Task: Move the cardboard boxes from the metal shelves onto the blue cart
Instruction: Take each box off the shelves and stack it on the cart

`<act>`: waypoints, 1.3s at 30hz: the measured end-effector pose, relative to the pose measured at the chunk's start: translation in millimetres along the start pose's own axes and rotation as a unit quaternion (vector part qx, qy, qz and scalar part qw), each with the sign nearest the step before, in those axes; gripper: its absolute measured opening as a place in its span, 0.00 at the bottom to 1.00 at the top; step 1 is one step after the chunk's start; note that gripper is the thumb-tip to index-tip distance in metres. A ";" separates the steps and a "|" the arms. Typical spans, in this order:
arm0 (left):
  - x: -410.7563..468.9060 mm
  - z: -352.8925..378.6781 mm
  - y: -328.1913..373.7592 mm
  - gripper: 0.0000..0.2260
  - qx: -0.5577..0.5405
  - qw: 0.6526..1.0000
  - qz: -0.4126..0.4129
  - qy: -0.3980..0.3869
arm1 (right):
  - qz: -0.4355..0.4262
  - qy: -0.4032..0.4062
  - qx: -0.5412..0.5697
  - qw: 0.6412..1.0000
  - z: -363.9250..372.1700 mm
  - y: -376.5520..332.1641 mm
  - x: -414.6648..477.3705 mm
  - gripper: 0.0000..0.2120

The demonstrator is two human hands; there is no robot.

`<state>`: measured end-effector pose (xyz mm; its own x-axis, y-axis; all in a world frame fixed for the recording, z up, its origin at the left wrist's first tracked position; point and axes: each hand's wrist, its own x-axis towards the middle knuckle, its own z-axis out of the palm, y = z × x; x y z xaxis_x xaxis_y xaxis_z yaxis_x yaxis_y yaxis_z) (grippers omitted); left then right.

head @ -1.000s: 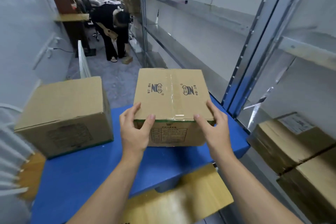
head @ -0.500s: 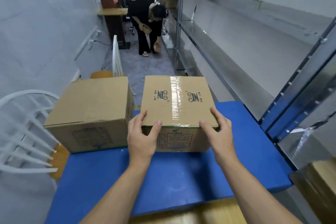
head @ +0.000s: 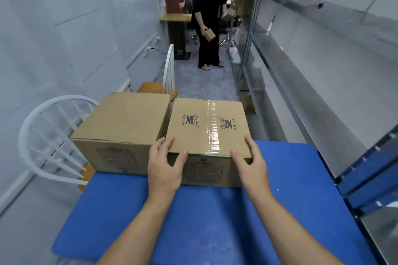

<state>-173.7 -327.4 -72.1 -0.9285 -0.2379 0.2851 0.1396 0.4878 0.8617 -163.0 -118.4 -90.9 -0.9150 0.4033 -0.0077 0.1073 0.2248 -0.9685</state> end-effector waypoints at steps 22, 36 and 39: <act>85.2 -46.6 -31.1 0.21 0.306 0.947 0.034 -0.091 | 0.000 -0.001 0.008 1.000 24.7 -10.5 11.6 0.26; 91.1 -49.4 -25.6 0.22 0.316 0.940 0.023 -0.125 | 0.011 -0.004 0.025 1.000 27.3 -16.5 10.0 0.25; 90.7 -49.3 -26.1 0.22 0.315 0.941 0.023 -0.125 | 0.009 -0.006 0.020 1.000 26.4 -17.2 10.3 0.25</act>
<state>-244.6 -403.2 -48.1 -0.9894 -0.0377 0.1403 0.0234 0.9120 0.4096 -184.6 -141.5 -80.8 -0.9180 0.3956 -0.0287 0.1089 0.1818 -0.9773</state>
